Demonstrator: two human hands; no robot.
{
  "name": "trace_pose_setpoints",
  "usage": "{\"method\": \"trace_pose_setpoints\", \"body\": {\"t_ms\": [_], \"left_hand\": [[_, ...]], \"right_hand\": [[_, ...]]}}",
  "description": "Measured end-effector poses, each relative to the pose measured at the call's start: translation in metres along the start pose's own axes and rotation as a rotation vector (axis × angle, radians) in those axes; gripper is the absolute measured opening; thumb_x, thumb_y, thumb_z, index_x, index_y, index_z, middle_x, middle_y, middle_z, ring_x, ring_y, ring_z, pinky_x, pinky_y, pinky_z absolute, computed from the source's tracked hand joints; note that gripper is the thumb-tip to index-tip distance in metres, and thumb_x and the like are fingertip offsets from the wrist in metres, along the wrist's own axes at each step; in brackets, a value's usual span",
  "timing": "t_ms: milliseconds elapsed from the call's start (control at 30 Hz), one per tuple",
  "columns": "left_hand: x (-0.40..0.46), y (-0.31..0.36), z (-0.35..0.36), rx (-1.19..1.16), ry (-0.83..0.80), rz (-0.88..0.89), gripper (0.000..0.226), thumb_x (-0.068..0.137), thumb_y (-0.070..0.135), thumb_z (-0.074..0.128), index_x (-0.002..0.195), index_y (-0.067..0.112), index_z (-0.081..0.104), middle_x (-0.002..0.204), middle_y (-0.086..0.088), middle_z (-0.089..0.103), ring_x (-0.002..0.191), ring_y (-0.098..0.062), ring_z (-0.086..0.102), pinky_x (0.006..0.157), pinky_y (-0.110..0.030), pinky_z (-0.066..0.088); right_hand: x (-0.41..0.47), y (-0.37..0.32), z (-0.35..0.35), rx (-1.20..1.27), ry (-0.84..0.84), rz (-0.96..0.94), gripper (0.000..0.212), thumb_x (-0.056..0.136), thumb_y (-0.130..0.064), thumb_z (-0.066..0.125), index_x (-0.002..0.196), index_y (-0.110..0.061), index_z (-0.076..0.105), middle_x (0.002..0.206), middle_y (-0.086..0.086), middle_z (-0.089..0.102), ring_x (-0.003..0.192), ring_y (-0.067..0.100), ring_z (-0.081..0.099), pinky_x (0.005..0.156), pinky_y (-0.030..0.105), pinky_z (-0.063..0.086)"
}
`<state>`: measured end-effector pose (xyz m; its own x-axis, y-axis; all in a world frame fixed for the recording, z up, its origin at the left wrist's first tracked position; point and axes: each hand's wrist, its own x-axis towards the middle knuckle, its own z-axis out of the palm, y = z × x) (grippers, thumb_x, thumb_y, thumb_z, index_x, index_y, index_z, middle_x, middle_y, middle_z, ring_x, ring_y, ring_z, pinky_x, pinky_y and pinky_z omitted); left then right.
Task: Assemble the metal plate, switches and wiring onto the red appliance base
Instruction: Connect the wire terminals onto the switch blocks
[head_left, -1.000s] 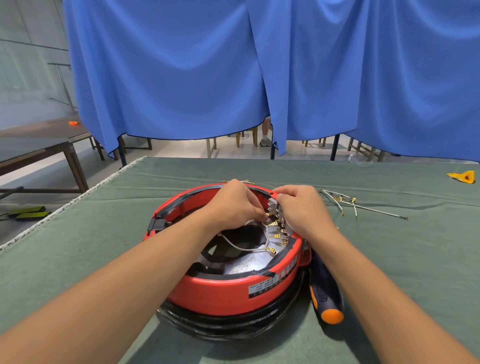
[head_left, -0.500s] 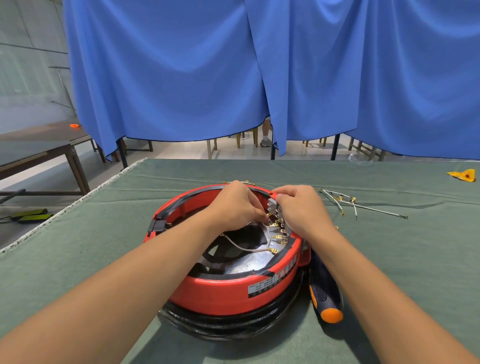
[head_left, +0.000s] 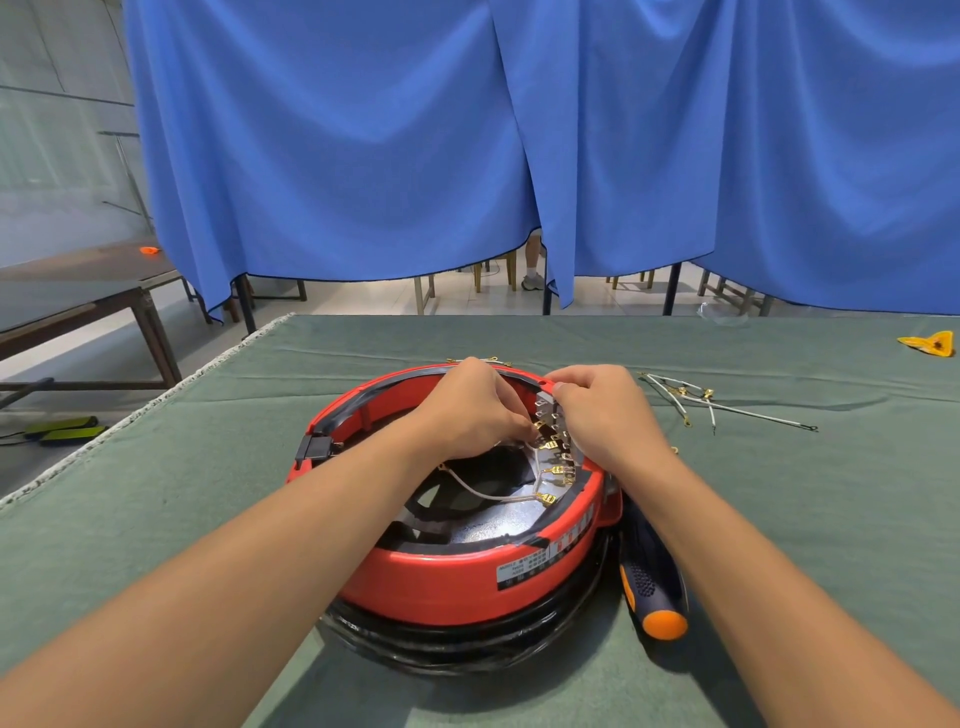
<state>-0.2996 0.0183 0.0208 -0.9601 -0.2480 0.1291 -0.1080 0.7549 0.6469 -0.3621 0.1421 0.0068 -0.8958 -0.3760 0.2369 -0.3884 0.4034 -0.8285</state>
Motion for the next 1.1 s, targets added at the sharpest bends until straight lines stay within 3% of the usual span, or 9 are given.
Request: {"method": "trace_pose_setpoints", "body": {"t_ms": [133,300,467,767,967,1100], "left_hand": [[-0.0001,0.0001,0.0005,0.013,0.008,0.000,0.005,0.080,0.016,0.074,0.081,0.015,0.078,0.069,0.007,0.069,0.063,-0.004,0.061,0.047,-0.006,0.040],[0.0011,0.0006,0.0006,0.025,0.003,0.000,0.007,0.080,0.016,0.074,0.083,0.013,0.078,0.068,0.007,0.068,0.063,-0.004,0.060,0.050,-0.008,0.039],[0.0023,0.0013,0.0013,0.021,0.012,0.014,0.005,0.079,0.013,0.074,0.080,0.011,0.078,0.044,0.017,0.056,0.044,0.006,0.053,0.042,-0.005,0.035],[0.0016,0.0035,0.0054,0.058,0.049,0.023,0.005,0.079,0.013,0.074,0.082,0.010,0.078,0.078,-0.005,0.073,0.068,-0.010,0.061,0.056,-0.016,0.040],[0.0010,0.0059,0.0086,0.044,0.070,0.006,0.007,0.081,0.012,0.073,0.083,0.007,0.078,0.077,-0.007,0.072,0.067,-0.014,0.061,0.062,-0.025,0.046],[0.0002,0.0086,0.0087,0.044,0.075,-0.005,0.009,0.082,0.012,0.072,0.085,0.006,0.077,0.065,0.001,0.065,0.060,-0.009,0.056,0.056,-0.020,0.040]], "right_hand": [[-0.0003,-0.0002,-0.0001,-0.001,-0.004,0.004,0.027,0.094,-0.013,0.047,0.104,-0.016,0.072,0.085,-0.002,0.065,0.079,0.015,0.059,0.068,0.028,0.042],[-0.0012,-0.0012,-0.0007,0.000,-0.005,0.003,0.027,0.094,-0.014,0.047,0.106,-0.016,0.072,0.092,0.000,0.067,0.088,0.019,0.061,0.073,0.030,0.045],[-0.0009,-0.0007,-0.0011,-0.004,0.000,0.000,0.027,0.094,-0.013,0.047,0.105,-0.015,0.072,0.088,-0.001,0.065,0.085,0.018,0.060,0.071,0.028,0.042],[-0.0019,-0.0014,-0.0015,-0.029,0.013,-0.007,0.028,0.093,-0.012,0.048,0.105,-0.016,0.073,0.092,0.002,0.069,0.091,0.021,0.062,0.076,0.030,0.046],[-0.0034,-0.0024,-0.0024,-0.050,0.018,-0.015,0.028,0.092,-0.012,0.048,0.103,-0.017,0.073,0.086,-0.002,0.066,0.092,0.023,0.062,0.080,0.034,0.049],[-0.0031,-0.0032,-0.0022,-0.064,0.016,-0.021,0.029,0.092,-0.012,0.047,0.104,-0.017,0.073,0.097,0.002,0.070,0.094,0.022,0.061,0.080,0.033,0.048]]}}
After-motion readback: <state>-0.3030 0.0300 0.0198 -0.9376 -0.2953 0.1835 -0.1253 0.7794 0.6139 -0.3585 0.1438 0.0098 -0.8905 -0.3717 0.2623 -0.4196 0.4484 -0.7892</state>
